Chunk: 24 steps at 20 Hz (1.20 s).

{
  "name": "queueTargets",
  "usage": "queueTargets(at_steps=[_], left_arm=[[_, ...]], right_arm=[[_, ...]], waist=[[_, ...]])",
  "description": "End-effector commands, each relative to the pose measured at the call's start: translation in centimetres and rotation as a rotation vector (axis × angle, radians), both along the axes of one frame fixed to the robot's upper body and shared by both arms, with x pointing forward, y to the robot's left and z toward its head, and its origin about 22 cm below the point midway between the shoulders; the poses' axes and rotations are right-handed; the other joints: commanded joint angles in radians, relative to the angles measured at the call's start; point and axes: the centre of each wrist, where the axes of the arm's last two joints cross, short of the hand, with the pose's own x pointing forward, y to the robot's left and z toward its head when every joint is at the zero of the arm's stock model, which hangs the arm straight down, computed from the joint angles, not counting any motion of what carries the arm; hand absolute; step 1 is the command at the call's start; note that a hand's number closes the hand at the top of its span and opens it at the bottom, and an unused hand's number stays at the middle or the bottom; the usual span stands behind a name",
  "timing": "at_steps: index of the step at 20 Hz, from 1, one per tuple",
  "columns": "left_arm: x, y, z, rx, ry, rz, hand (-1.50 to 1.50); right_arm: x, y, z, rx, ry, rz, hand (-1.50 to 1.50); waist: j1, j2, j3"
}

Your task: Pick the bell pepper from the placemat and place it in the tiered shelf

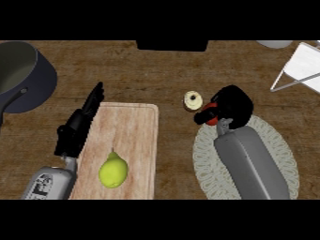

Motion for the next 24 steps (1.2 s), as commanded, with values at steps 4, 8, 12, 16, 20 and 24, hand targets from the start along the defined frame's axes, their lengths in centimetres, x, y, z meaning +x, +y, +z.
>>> queueTargets(at_steps=[4, 8, 12, 16, 20, 24], left_arm=[[1.2, -0.1, 1.3, 0.002, -0.018, -0.021, 0.00], [1.2, 0.8, 0.1, -0.002, -0.005, 0.018, 0.00], [0.2, -0.3, -1.2, -0.004, 0.005, 0.030, 0.00], [-1.1, 2.6, -1.8, 0.018, 0.027, 0.047, 0.00], [0.4, 1.3, -0.6, -0.004, 0.019, 0.035, 0.00], [-0.9, 2.2, -0.5, -0.012, 0.036, 0.032, 0.00]], right_arm=[[3.6, 2.6, 3.3, 0.105, -0.229, -0.111, 1.50], [3.7, 3.8, 7.3, 0.175, -0.466, -0.120, 1.50], [3.3, 5.3, 10.2, 0.123, -0.579, -0.132, 1.50], [3.4, 5.4, 14.1, 0.044, -0.623, -0.198, 1.50], [3.5, 6.4, 17.2, -0.095, -0.640, -0.269, 1.50], [3.6, 5.4, 19.0, -0.165, -0.692, -0.347, 1.50]], waist=[[0.000, 0.000, 0.001], [-0.009, -0.003, -0.001], [-0.025, -0.010, -0.001], [-0.035, -0.016, -0.002], [-0.047, -0.017, -0.002], [-0.039, -0.018, -0.001]])
